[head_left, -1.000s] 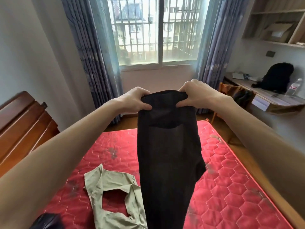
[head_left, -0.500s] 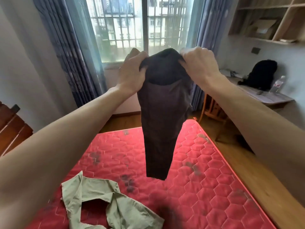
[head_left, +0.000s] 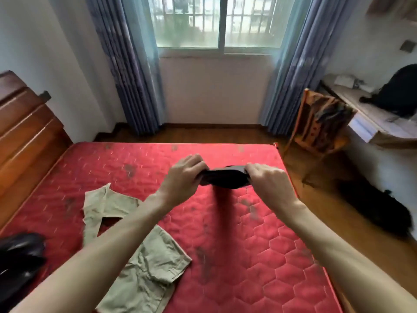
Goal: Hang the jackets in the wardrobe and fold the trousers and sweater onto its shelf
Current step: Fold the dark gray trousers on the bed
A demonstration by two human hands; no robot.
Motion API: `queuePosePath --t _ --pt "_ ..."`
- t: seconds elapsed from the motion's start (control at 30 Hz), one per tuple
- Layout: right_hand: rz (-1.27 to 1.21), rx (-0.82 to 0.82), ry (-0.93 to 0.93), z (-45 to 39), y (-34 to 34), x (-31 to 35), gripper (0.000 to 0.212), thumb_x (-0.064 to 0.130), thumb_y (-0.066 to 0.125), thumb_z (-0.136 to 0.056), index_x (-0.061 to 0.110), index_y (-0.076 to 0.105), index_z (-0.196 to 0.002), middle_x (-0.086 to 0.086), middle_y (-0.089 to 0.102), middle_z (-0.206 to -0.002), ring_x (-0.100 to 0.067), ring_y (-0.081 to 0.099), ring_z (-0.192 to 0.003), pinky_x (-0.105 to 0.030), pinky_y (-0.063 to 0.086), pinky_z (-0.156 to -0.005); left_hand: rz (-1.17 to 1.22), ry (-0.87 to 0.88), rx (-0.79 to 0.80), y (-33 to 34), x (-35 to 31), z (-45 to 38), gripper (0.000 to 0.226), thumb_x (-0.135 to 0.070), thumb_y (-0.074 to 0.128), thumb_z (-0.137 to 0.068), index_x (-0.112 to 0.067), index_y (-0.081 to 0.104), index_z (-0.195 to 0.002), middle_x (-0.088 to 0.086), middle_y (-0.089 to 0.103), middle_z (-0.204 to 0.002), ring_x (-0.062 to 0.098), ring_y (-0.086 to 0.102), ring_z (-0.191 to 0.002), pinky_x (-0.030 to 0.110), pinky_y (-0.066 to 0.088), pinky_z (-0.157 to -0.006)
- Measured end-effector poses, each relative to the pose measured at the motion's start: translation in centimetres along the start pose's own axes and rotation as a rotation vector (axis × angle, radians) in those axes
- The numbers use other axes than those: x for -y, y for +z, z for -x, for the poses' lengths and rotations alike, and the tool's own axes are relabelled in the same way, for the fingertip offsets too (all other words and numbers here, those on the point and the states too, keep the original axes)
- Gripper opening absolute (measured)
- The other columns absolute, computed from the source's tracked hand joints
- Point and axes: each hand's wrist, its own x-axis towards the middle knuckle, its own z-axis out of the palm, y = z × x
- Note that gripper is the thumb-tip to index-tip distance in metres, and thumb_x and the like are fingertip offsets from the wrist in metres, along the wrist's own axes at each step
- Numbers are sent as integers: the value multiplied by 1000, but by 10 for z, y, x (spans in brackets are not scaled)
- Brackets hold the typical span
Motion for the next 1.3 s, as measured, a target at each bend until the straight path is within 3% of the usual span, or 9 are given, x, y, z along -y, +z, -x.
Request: queuePosePath --t 0.13,0.27,0.47,0.73,0.83,0.9,1.0,1.13,1.3 --pt "-82 344 20 94 70 24 40 0 93 -52 18 63 -72 0 62 -56 -22 67 -47 -28 44 -36 75 -236 253 93 -26 90 17 1 76 -81 -10 69 -92 8 63 -92 35 64 -85 47 54 -70" --pt "-122 838 23 189 125 47 20 8 54 -95 18 58 -111 -3 75 -103 -31 74 -98 -41 54 -73 118 -377 630 159 -47 170 18 -3 63 -86 -14 62 -101 6 59 -107 34 60 -102 50 48 -82" --pt "-180 1079 -90 304 158 90 25 6 45 -98 12 57 -119 -13 75 -112 -39 72 -105 -46 53 -77 203 -419 980 211 -79 254 26 -3 55 -85 -20 59 -105 2 56 -117 27 58 -114 46 49 -87" --pt "-289 1370 -119 406 193 120 22 14 47 -102 8 58 -121 -17 70 -122 -40 68 -114 -47 49 -87 276 -487 1181 271 -113 351 28 -6 50 -88 -17 61 -110 5 58 -116 31 61 -109 40 47 -86" --pt "-307 1407 -90 432 208 125 47 52 41 -107 11 64 -112 -16 72 -116 -37 67 -110 -44 44 -95 336 -535 1213 291 -118 377 21 -21 54 -93 -17 64 -111 5 64 -115 29 62 -109 35 45 -87" --pt "-326 1303 -5 449 223 127 48 52 38 -109 15 68 -103 -11 75 -106 -35 69 -102 -42 44 -94 365 -578 1183 307 -117 391 21 -25 53 -96 -15 63 -111 6 64 -115 28 60 -111 35 45 -92" --pt "-319 1007 158 467 254 133 17 36 71 -97 22 73 -88 1 75 -88 -23 74 -83 -36 55 -76 385 -666 1063 339 -107 408 24 -25 53 -98 -16 61 -120 1 59 -119 20 55 -117 37 46 -100" --pt "-315 834 327 477 315 152 45 31 46 -102 6 71 -130 -10 70 -135 -26 68 -125 -39 59 -94 385 -793 780 396 -93 417 43 -19 57 -100 -15 56 -143 -2 55 -145 15 46 -140 26 34 -117" --pt "-319 805 414 472 375 174 57 30 34 -107 9 42 -158 -7 34 -168 -23 31 -156 -46 37 -121 267 -818 636 457 -91 411 54 -18 51 -106 -9 41 -158 5 36 -166 19 23 -159 35 21 -129"
